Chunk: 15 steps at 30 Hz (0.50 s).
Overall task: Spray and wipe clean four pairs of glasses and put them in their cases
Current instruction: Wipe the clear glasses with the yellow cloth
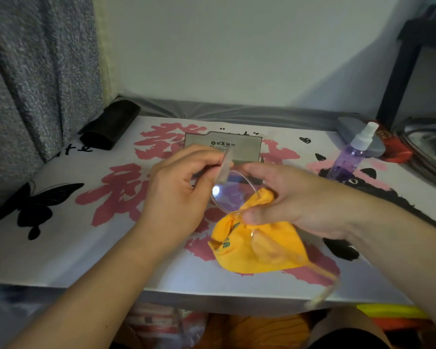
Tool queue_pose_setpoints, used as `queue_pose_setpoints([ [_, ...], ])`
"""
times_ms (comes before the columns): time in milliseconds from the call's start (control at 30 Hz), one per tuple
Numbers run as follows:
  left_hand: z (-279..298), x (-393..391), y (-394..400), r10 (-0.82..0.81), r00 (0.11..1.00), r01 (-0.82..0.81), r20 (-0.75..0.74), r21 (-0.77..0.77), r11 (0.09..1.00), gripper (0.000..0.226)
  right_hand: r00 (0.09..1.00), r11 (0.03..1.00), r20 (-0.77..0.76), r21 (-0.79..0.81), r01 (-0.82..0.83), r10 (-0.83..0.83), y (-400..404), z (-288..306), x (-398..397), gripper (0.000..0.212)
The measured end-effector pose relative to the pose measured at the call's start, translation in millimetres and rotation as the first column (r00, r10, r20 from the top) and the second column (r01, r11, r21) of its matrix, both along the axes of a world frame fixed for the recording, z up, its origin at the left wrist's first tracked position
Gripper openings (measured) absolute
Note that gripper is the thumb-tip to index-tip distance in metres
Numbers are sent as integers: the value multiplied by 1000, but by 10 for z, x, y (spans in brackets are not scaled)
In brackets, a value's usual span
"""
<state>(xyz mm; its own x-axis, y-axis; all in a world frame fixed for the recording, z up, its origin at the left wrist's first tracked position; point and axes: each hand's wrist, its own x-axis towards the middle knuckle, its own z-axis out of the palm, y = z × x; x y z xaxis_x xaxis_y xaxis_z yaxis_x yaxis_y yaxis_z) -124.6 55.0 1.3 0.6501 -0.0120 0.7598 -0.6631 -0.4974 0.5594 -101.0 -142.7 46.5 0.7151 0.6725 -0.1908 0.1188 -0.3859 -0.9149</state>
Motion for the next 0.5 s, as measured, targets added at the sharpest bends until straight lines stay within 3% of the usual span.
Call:
queue_pose_setpoints([
  [200,-62,96,59,-36,992,8,-122,-222,975,32,937,980,307,-55,191,-166,255,-39,29,62],
  [300,-60,93,51,-84,980,35,-182,-255,966,30,932,984,323,-19,178,-163,264,-32,15,49],
  [433,-40,67,70,-81,985,34,-155,-287,957,27,985,981,89,138,137,-150,168,-38,-5,37],
  [500,-25,39,55,-41,997,30,-63,-166,986,24,979,971,-122,159,179,-161,133,-69,14,36],
])
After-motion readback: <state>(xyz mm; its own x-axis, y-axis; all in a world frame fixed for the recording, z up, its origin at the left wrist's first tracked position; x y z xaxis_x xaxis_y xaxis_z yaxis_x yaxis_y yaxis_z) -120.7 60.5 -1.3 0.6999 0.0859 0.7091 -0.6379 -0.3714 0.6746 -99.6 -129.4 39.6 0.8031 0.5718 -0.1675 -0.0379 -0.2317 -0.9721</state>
